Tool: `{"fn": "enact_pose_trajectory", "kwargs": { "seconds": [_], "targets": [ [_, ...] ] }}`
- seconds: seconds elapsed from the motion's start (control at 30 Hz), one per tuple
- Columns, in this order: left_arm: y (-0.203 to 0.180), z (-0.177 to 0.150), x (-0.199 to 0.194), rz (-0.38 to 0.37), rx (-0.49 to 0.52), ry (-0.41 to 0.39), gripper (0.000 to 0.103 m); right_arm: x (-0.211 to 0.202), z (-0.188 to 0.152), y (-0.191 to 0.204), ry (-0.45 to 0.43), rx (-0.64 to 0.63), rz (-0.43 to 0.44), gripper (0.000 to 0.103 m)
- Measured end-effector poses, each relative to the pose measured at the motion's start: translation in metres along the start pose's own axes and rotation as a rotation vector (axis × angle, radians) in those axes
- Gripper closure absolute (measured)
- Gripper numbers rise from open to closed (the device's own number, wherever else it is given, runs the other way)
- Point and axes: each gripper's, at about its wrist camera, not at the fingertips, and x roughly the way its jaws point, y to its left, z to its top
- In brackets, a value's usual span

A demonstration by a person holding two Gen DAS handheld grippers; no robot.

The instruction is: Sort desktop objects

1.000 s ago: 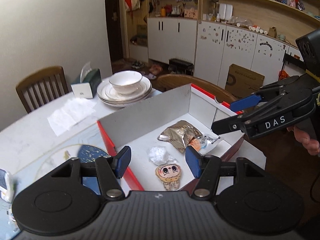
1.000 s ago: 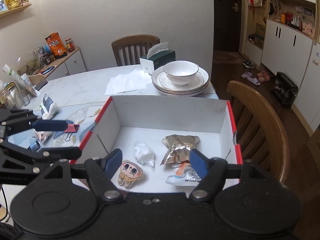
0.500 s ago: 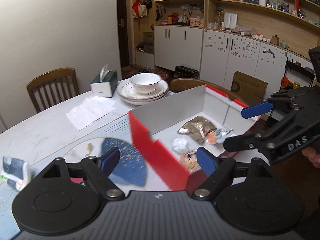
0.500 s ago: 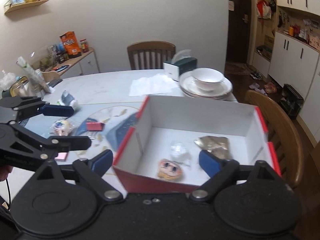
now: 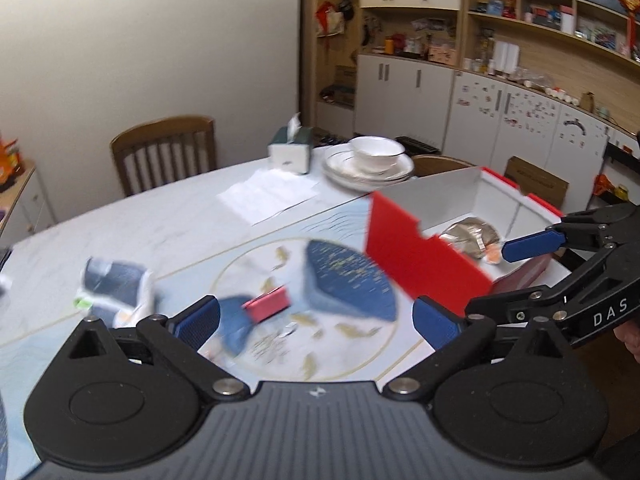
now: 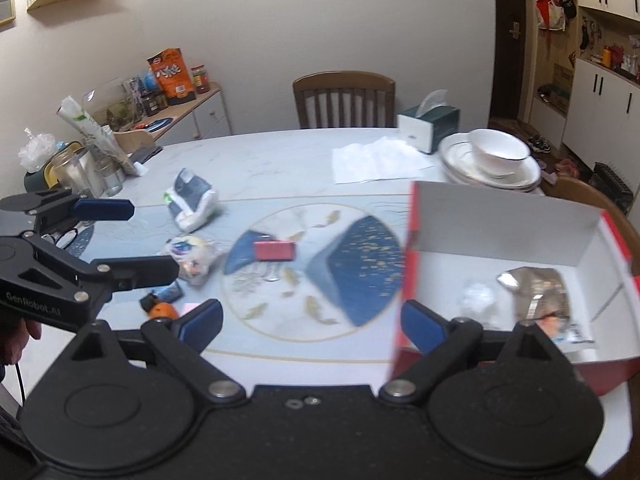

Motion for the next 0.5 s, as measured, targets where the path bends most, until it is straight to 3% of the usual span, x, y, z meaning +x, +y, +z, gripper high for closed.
{"fn": "enact_pose_trajectory", "kwargs": {
  "seconds": [0.5],
  "targets": [
    [0.089, -0.033, -0.012, 0.052, -0.102, -0.007, 0.000, 0.059, -0.003, 0.072, 0.026, -0.038, -0.003, 0.007]
  ]
}}
